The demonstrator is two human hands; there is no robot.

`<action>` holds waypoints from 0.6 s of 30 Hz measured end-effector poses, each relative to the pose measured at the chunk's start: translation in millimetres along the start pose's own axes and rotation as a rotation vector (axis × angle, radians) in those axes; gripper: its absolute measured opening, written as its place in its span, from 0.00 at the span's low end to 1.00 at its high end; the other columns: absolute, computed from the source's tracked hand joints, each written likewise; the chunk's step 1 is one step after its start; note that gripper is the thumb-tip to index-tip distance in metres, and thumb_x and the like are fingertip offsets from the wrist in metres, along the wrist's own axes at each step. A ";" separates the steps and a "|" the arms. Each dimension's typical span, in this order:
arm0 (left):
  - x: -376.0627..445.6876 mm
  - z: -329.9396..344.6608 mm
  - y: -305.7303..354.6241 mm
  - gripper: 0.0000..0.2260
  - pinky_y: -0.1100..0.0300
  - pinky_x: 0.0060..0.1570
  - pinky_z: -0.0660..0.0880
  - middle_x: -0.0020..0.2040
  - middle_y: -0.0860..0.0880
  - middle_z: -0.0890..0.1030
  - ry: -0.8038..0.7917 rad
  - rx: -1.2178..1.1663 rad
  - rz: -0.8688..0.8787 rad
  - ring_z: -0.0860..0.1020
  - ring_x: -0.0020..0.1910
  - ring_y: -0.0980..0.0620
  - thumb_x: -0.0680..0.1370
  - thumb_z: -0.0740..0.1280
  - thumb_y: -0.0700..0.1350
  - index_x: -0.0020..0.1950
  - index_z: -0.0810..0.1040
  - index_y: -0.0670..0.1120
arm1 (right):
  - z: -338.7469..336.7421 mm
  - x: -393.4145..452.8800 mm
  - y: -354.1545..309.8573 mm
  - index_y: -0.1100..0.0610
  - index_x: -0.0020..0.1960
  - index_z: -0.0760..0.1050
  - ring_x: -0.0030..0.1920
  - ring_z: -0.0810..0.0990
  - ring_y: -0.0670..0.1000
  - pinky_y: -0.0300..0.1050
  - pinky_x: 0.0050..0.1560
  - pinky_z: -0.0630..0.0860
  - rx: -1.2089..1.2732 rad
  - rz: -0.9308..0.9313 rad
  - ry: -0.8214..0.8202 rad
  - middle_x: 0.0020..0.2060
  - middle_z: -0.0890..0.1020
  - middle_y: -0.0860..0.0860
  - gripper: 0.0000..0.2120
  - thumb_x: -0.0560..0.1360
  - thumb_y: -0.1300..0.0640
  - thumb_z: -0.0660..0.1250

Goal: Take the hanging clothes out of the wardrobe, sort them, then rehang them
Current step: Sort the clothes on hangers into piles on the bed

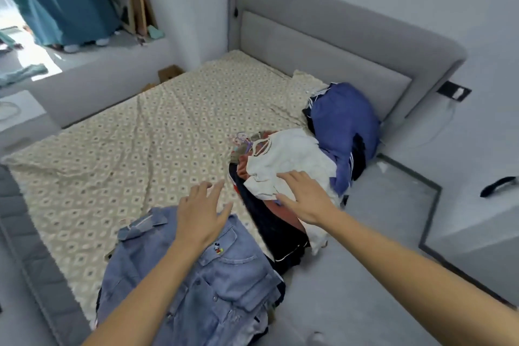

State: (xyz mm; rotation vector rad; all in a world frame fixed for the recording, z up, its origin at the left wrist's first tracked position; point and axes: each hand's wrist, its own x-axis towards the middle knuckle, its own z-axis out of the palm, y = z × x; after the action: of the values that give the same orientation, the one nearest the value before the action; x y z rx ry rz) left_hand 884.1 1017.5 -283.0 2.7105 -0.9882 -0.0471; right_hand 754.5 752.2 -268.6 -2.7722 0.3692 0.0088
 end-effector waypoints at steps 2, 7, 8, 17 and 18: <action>10.1 4.0 35.0 0.32 0.44 0.60 0.72 0.69 0.48 0.74 -0.008 -0.003 0.031 0.72 0.68 0.44 0.81 0.48 0.67 0.81 0.66 0.54 | -12.8 -13.8 24.8 0.49 0.77 0.67 0.67 0.70 0.55 0.57 0.62 0.72 -0.001 0.029 0.037 0.69 0.73 0.49 0.30 0.80 0.35 0.56; 33.4 28.5 108.5 0.33 0.45 0.56 0.73 0.65 0.49 0.75 0.014 -0.017 0.037 0.73 0.64 0.44 0.80 0.48 0.68 0.81 0.65 0.54 | -28.1 -44.8 104.4 0.49 0.77 0.66 0.67 0.70 0.53 0.53 0.62 0.71 -0.001 0.073 0.087 0.70 0.73 0.47 0.27 0.82 0.40 0.62; 36.5 35.7 123.0 0.33 0.45 0.55 0.73 0.64 0.49 0.75 0.017 -0.020 0.025 0.74 0.64 0.44 0.80 0.49 0.68 0.81 0.65 0.54 | -29.2 -50.0 120.9 0.49 0.77 0.66 0.67 0.70 0.53 0.53 0.62 0.70 -0.005 0.072 0.078 0.70 0.72 0.47 0.27 0.82 0.40 0.62; 65.7 88.0 245.7 0.35 0.45 0.59 0.71 0.68 0.49 0.72 -0.028 -0.083 -0.114 0.70 0.69 0.45 0.79 0.47 0.69 0.82 0.63 0.54 | -57.2 -34.2 235.0 0.50 0.78 0.67 0.68 0.69 0.53 0.52 0.60 0.69 0.027 0.023 0.025 0.71 0.72 0.47 0.27 0.82 0.40 0.62; 67.9 90.0 249.5 0.35 0.45 0.59 0.71 0.68 0.49 0.73 -0.020 -0.081 -0.131 0.70 0.69 0.45 0.79 0.47 0.69 0.82 0.63 0.54 | -60.0 -26.6 240.6 0.50 0.78 0.67 0.69 0.69 0.53 0.52 0.61 0.69 0.024 -0.003 0.012 0.71 0.72 0.47 0.27 0.83 0.40 0.62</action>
State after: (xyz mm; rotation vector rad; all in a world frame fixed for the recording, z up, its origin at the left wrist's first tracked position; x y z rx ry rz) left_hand 768.9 770.0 -304.1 2.7013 -0.7942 -0.1352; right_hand 665.1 520.5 -291.3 -2.7499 0.3662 -0.0131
